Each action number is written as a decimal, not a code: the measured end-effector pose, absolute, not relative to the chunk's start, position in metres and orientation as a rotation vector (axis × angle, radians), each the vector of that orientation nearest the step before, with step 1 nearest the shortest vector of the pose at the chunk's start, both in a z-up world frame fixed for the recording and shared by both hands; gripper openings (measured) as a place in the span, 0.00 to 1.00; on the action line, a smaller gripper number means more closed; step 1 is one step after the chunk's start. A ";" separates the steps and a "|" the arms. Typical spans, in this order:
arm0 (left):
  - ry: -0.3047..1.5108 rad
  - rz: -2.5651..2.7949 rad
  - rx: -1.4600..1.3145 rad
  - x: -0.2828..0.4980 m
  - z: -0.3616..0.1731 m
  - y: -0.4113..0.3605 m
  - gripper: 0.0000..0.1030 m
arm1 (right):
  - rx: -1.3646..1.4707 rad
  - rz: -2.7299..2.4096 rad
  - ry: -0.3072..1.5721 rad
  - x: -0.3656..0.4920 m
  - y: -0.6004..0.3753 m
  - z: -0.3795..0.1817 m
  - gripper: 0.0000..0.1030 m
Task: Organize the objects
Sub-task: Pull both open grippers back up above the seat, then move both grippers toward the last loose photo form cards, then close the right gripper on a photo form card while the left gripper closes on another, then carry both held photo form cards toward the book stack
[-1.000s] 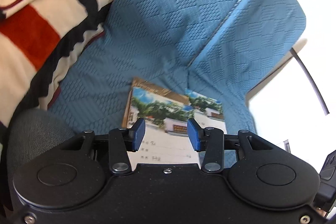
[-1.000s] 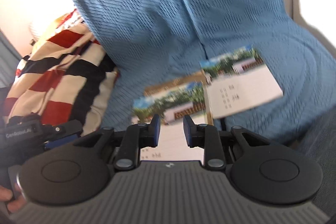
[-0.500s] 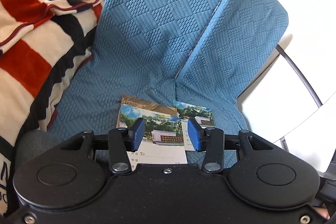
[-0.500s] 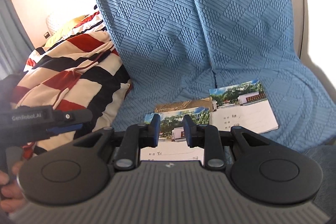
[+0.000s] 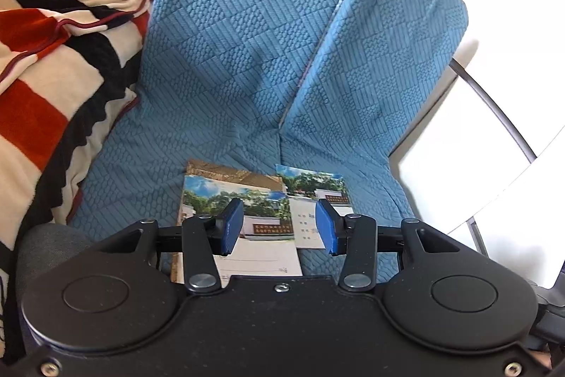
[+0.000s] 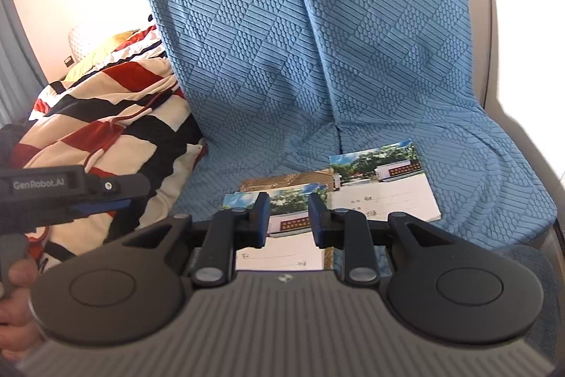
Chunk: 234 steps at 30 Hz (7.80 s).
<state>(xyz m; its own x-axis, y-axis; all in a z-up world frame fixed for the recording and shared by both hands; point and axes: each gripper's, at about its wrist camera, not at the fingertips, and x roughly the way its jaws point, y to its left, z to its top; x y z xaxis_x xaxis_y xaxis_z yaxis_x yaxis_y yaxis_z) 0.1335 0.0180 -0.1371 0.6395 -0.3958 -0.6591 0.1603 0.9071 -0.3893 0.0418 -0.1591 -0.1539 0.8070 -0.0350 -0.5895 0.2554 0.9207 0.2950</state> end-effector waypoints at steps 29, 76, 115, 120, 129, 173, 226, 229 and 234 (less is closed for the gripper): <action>0.872 -0.358 -0.222 0.140 -0.156 -0.057 0.42 | 0.385 -0.235 0.614 0.019 -0.217 -0.176 0.27; 1.034 -0.325 -0.210 0.211 -0.231 -0.077 0.45 | 1.310 -0.241 0.799 0.095 -0.292 -0.352 0.52; 1.085 -0.312 -0.324 0.238 -0.259 -0.039 0.45 | 1.623 -0.631 0.742 0.133 -0.267 -0.409 0.09; 1.115 -0.367 -0.397 0.246 -0.263 -0.042 0.45 | 1.591 -0.602 0.713 0.127 -0.271 -0.400 0.06; 1.240 -0.450 -0.644 0.282 -0.295 -0.067 0.44 | 1.596 -0.545 0.660 0.107 -0.292 -0.384 0.05; 1.448 -0.367 -0.905 0.334 -0.367 -0.141 0.01 | 1.765 -0.422 0.458 0.072 -0.349 -0.398 0.61; 1.211 -0.407 -0.872 0.279 -0.196 -0.052 0.02 | 1.103 -0.331 0.491 0.078 -0.325 -0.183 0.06; 1.185 -0.411 -0.858 0.271 -0.185 -0.039 0.02 | 1.094 -0.321 0.492 0.077 -0.310 -0.175 0.06; 1.169 -0.411 -0.867 0.259 -0.178 -0.012 0.02 | 1.075 -0.291 0.494 0.079 -0.285 -0.163 0.06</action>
